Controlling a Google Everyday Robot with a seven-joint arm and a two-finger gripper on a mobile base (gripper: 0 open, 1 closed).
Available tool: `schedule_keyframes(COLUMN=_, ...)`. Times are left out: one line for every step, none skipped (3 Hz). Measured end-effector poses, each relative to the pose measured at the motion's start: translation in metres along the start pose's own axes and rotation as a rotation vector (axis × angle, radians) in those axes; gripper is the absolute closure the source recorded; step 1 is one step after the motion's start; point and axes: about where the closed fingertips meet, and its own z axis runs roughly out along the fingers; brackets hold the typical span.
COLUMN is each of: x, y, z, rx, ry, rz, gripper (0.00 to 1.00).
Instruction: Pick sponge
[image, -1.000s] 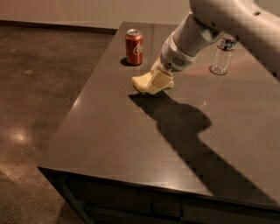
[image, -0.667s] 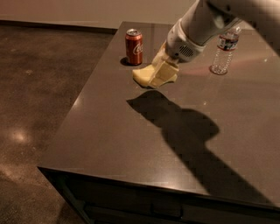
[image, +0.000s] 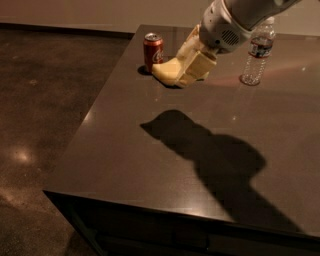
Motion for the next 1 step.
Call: schedule_keyframes(x=-0.0005, y=0.0001, z=-0.0002, rx=-0.001, ry=-0.001, rz=-0.001, gripper=1.0)
